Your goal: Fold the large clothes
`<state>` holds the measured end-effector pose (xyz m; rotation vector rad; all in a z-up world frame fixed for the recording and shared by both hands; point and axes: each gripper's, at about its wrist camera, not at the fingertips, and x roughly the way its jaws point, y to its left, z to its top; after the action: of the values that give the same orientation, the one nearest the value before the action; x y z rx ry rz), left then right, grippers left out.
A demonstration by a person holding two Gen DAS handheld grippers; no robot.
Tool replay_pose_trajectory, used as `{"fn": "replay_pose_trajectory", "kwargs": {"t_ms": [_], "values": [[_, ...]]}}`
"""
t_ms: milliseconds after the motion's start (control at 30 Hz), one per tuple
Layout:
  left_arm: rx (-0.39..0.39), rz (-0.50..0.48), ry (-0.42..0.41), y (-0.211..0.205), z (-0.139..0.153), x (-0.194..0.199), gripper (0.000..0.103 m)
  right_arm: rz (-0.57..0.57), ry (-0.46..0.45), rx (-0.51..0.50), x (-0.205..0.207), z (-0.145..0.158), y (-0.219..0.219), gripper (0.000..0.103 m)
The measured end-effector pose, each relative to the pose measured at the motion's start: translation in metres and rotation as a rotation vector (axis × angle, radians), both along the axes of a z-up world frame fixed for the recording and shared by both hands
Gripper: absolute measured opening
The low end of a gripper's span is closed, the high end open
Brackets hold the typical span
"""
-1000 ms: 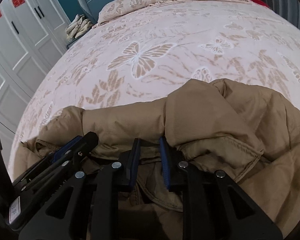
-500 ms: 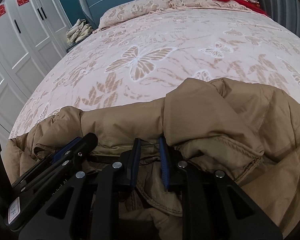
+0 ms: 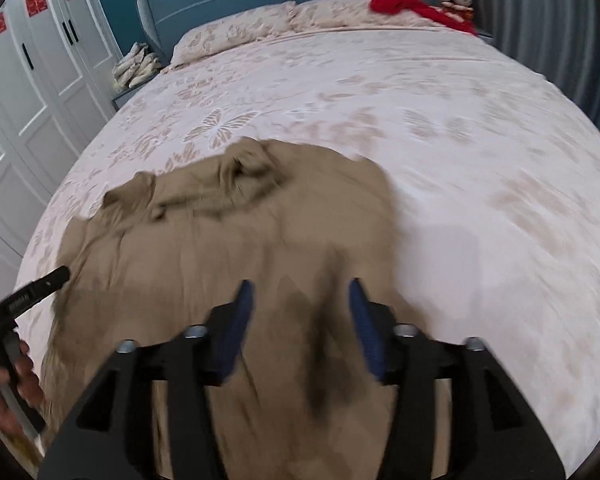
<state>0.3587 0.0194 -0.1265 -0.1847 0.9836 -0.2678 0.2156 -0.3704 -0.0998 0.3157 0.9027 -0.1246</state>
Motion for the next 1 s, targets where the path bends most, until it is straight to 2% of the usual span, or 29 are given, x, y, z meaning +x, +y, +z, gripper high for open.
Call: {"fn": "replay_pose_trajectory", "kwargs": {"t_ms": [33,167,267,467,567,633,700,833,1000], "values": [[0.003,0.026,0.008,0.014,0.005,-0.017,0.057,-0.008,-0.005,-0.002,-0.018,0.003,-0.003,0.065],[0.032,0.102,0.005,0.064,0.021,-0.089,0.072,-0.072,-0.006,-0.006,-0.120,0.013,-0.020,0.078],[0.031,0.151,0.033,0.098,0.021,-0.135,0.081,-0.120,0.021,0.020,-0.184,0.005,-0.028,0.080],[-0.039,0.268,0.160,0.154,-0.011,-0.194,0.082,-0.201,0.122,0.095,-0.269,-0.031,-0.035,0.081],[-0.119,0.330,0.249,0.175,-0.038,-0.208,0.082,-0.212,0.146,0.137,-0.284,-0.047,-0.032,0.081],[-0.151,0.338,0.243,0.181,-0.045,-0.216,0.082,-0.227,0.164,0.196,-0.289,-0.059,-0.032,0.081],[-0.129,0.320,0.219,0.176,-0.044,-0.220,0.082,-0.237,0.166,0.245,-0.292,-0.067,-0.032,0.080],[-0.107,0.255,0.223,0.160,-0.046,-0.227,0.082,-0.232,0.169,0.314,-0.289,-0.077,-0.028,0.080],[-0.101,0.199,0.230,0.141,-0.046,-0.232,0.076,-0.189,0.164,0.349,-0.280,-0.082,-0.014,0.077]]}}
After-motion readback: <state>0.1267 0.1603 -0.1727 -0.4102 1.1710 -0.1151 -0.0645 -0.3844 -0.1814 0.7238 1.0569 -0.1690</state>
